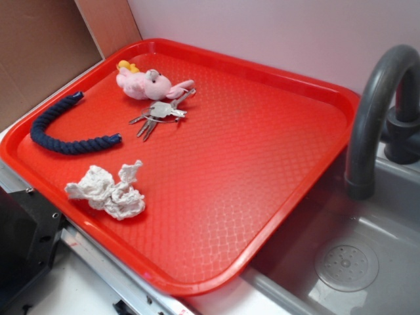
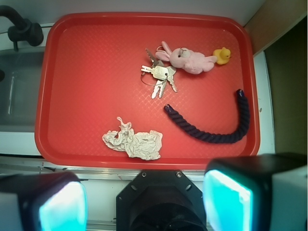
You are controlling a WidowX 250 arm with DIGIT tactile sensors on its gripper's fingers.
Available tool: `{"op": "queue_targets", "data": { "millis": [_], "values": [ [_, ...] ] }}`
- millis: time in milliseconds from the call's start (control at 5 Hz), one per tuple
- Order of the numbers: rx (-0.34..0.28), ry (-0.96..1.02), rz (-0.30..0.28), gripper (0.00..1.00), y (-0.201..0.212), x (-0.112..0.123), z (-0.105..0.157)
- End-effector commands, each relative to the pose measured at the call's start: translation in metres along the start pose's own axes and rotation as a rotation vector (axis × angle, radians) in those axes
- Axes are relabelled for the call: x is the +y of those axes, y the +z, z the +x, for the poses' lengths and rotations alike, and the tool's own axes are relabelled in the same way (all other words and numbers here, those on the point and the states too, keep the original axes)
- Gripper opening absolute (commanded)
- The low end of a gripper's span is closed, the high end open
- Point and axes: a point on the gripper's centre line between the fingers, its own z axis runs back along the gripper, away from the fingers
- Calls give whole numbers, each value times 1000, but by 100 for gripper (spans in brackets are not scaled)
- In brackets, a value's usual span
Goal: Grab the yellow duck.
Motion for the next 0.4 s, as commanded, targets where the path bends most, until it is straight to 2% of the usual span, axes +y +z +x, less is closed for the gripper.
{"op": "queue_targets", "data": {
  "millis": [0,200],
  "values": [
    [0,0,0,100,0,0,0],
    [-72,249,-12,100,-10,13,8]
  ]
}}
